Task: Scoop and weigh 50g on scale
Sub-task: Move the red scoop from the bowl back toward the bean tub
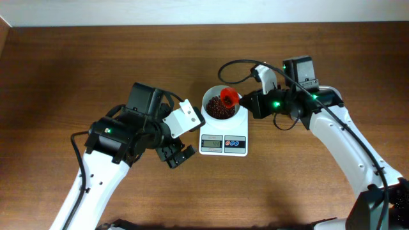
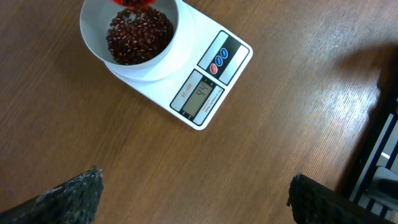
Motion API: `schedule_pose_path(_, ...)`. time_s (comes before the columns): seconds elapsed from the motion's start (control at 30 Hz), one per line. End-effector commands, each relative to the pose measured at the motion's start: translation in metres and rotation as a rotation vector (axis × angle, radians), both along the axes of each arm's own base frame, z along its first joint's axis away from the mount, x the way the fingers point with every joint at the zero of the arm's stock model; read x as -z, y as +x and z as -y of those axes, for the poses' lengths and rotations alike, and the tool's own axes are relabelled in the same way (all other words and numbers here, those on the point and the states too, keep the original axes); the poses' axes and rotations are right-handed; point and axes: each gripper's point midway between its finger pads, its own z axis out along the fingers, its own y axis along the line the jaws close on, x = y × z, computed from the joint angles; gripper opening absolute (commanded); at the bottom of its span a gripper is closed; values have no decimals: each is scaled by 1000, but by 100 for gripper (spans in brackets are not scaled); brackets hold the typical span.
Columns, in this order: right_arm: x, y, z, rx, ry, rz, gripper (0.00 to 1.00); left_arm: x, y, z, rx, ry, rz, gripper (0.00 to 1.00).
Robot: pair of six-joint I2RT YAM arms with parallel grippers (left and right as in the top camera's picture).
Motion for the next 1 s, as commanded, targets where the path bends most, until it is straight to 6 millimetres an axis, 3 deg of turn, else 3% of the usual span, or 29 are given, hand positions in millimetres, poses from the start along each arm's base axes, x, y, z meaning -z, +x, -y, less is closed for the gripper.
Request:
schedule_pose_path(0.0,-3,3,6,53,-36,2,4,-8,0,1,1,-19,19,99)
schedule_pose_path(0.03,-14,-7,-10,-84,35,49,4,-8,0,1,1,-19,19,99)
schedule_pose_path(0.07,-16,-7,-11,-97,35,68,4,-8,0,1,1,-19,19,99)
schedule_pose_path(0.13,-5,5,6,41,-38,22,4,-8,0,1,1,-19,19,99)
schedule_pose_path(0.2,-24,-11,-19,-160,85,99,4,-8,0,1,1,-19,19,99)
schedule_pose_path(0.27,-7,9,6,43,-40,48,4,-8,0,1,1,-19,19,99)
schedule_pose_path(0.37,-23,-10,-17,-159,69,107,4,-8,0,1,1,-19,19,99)
schedule_pose_path(0.43,-8,9,5,14,-46,73,4,-8,0,1,1,-19,19,99)
schedule_pose_path(0.47,-5,9,8,38,-64,57,4,-8,0,1,1,-19,19,99)
schedule_pose_path(0.53,-16,-4,-13,-120,8,112,4,-8,-1,1,1,-19,19,99)
schedule_pose_path(0.63,-1,10,3,35,-131,93,4,-8,0,1,1,-19,19,99)
schedule_pose_path(0.7,-6,-4,-22,-106,-96,137,4,-8,0,1,1,-19,19,99)
schedule_pose_path(0.77,7,9,-5,31,-249,143,4,-8,0,1,1,-19,19,99)
schedule_pose_path(0.83,0,-4,-27,-67,-173,149,4,-8,0,1,1,-19,19,99)
schedule_pose_path(0.93,5,9,-10,39,-274,165,4,-8,0,1,1,-19,19,99)
schedule_pose_path(0.97,3,3,-16,5,-241,151,4,-8,0,1,1,-19,19,99)
